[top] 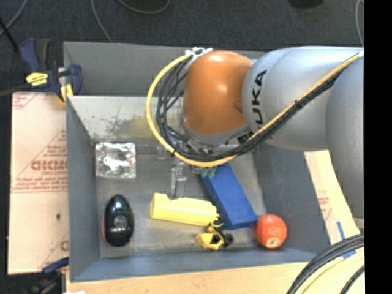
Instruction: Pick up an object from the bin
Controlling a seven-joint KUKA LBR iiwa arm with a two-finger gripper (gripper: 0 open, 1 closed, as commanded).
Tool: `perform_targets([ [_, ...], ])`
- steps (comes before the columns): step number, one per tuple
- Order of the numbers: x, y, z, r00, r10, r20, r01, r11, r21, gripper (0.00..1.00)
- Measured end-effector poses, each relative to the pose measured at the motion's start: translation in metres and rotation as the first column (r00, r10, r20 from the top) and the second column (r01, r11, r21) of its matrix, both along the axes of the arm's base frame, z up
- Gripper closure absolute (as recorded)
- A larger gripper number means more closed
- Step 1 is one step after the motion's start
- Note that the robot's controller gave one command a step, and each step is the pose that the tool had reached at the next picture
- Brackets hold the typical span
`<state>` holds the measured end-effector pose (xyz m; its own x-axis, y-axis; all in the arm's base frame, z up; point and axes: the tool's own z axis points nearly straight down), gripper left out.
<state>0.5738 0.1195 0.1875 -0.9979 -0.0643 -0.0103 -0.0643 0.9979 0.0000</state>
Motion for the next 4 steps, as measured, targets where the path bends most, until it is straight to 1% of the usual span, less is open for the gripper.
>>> perform_targets([
  [1, -0.010, -0.011, -0.062, 0.995, 0.102, -0.002, -0.102, 0.995, 0.002, 0.00],
  [2, -0.041, -0.012, -0.083, 0.975, 0.222, -0.017, -0.222, 0.975, -0.003, 0.00],
  [3, -0.057, -0.002, -0.046, 0.953, 0.302, -0.004, -0.302, 0.953, -0.001, 0.00],
  [4, -0.027, -0.024, -0.048, 0.975, 0.222, -0.006, -0.222, 0.975, -0.001, 0.00],
])
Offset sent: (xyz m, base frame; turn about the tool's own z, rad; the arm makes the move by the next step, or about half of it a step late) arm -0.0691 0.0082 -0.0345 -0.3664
